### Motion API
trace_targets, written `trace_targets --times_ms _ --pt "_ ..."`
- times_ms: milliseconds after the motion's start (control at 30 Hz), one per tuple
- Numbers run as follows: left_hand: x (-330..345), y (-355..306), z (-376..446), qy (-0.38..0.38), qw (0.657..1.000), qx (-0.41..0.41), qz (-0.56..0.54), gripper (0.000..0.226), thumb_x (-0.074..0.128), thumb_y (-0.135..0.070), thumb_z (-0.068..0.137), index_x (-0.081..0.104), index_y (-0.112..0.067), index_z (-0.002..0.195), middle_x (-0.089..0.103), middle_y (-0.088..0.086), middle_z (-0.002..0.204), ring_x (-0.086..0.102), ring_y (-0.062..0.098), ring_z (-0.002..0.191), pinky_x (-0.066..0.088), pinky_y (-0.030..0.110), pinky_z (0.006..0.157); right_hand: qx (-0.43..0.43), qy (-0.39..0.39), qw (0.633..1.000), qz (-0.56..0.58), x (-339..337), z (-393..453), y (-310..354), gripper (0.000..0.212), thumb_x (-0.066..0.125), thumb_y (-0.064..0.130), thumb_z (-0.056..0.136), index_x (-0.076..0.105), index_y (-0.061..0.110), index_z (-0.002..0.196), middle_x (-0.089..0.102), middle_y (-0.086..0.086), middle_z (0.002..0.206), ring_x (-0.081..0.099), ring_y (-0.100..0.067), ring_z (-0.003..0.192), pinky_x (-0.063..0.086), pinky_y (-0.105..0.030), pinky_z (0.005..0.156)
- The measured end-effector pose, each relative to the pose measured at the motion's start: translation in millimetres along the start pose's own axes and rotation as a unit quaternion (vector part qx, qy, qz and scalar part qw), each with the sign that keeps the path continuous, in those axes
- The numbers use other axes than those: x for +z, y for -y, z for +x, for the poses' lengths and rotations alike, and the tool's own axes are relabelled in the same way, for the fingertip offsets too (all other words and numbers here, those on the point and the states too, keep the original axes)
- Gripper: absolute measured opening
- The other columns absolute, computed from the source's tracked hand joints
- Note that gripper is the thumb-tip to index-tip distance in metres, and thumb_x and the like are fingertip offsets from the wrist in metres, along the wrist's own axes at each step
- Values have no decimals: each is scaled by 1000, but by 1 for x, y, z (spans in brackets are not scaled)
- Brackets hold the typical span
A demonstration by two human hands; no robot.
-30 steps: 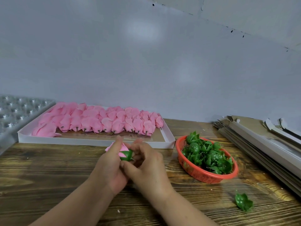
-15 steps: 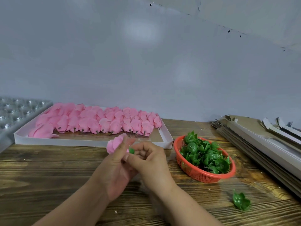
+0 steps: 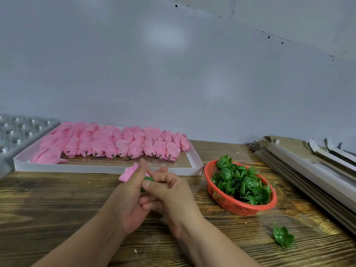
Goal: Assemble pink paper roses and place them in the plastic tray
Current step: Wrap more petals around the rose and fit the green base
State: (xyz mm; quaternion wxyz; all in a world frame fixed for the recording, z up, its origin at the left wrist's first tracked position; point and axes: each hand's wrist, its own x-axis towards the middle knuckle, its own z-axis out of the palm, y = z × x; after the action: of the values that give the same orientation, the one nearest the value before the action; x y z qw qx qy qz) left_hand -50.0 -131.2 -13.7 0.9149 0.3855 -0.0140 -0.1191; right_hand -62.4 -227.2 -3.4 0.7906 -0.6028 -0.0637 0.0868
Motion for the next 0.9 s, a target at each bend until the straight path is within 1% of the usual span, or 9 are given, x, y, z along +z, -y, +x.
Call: trace_targets --times_ms 67,133,233,367,500,667,733,800,900 --pt "1 0 0 -18 1000 17 -16 40 56 -51 72 71 -17 59 69 12 72 59 15 47 48 20 42 -54 -15 995 -77 0 0 -2 22 68 -9 76 56 5 90 59 -2 56 53 -11 47 47 -23 50" --pt "0 1 2 -34 998 22 -42 37 58 -50 74 62 -13 76 66 15 75 68 25 68 59 34 63 -123 -40 966 -224 -2 1 -3 26 69 -5 74 56 15 85 54 7 58 47 -4 51 41 -26 55" --pt "2 3 2 -41 997 23 -55 36 59 -48 73 55 -14 79 66 14 72 70 23 66 60 34 59 -203 -66 907 -363 -3 -1 -5 19 72 10 71 61 18 84 55 9 60 49 -2 54 44 -27 59" --pt "9 2 -3 -46 997 34 -52 33 60 -45 72 63 -12 69 67 12 65 70 22 60 57 31 53 -210 -66 919 -327 -2 -3 -5 14 70 12 71 65 18 81 58 5 63 50 -3 57 46 -32 59" --pt "9 1 -5 -18 999 41 -14 38 58 -45 76 72 -20 51 68 8 63 70 19 61 57 29 55 -198 -70 929 -303 -3 -2 -4 12 70 6 70 65 11 80 54 6 58 48 -5 55 45 -31 54" --pt "3 -2 -3 30 999 23 11 31 63 -47 70 73 -21 56 68 10 70 69 19 66 59 34 66 -167 -42 958 -227 -3 0 4 13 69 -7 72 62 3 77 52 -11 64 46 -18 62 40 -32 59" --pt "1 -6 -5 61 998 21 17 32 74 -48 63 68 -17 63 65 12 73 62 17 56 55 29 54 -120 -2 977 -176 -3 -1 9 14 68 -11 76 60 1 74 56 -13 60 51 -19 55 45 -30 56" --pt "-4 -9 -5 91 995 18 42 36 80 -47 61 64 -15 67 65 15 87 46 11 39 41 21 40 -56 37 991 -114 -5 -2 14 20 64 -11 78 58 3 65 59 -10 51 54 -13 42 48 -23 47" --pt "-5 -9 -6 110 992 -1 59 39 80 -51 66 67 -14 68 60 14 111 42 8 37 41 21 40 19 50 998 -38 -7 -2 15 24 60 -8 82 56 5 62 58 -10 51 55 -10 38 48 -19 42"
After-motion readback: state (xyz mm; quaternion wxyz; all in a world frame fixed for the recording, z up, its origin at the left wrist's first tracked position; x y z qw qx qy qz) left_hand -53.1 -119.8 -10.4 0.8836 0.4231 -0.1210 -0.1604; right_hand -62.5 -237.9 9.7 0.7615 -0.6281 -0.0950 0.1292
